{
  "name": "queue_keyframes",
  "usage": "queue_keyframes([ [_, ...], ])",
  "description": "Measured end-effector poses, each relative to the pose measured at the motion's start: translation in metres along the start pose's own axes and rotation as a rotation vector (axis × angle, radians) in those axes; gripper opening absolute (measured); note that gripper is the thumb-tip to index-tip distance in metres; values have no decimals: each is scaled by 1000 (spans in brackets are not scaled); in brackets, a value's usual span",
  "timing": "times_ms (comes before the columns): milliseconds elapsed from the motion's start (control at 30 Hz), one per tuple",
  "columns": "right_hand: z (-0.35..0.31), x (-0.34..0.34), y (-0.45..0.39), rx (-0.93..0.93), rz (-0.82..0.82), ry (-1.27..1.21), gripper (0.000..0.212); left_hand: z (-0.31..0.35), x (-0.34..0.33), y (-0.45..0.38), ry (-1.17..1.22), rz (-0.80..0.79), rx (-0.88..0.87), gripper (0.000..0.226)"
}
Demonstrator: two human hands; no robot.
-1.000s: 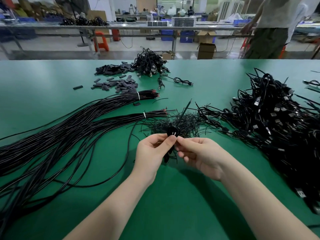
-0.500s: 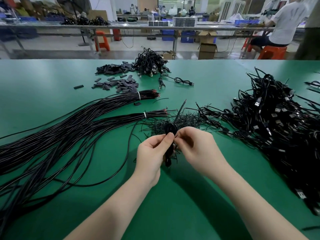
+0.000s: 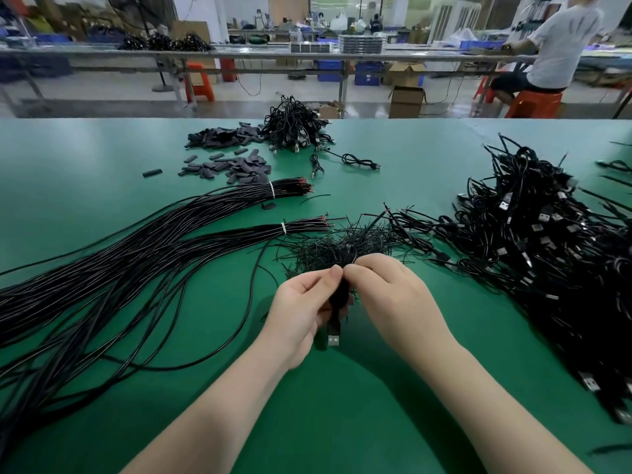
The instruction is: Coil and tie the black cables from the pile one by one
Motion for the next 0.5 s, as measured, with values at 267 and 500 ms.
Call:
queue_keyframes([
  [267,10,-5,3,-751,42,-627,21,1,4,-3,21,-84,60,21],
  [500,8,-13,9,-880,-105,-905,15,-2,6,-5,-16,-200,56,19],
])
Point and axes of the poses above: each hand's wrist, its own y-axis away from the middle knuckle, its own x-axis out of the back of the hand, z = x × y, the point moved 2 cm from there along -y, towards the middle knuckle, and after that the axes turned 12 degrees about z, right-handed, at the moved point
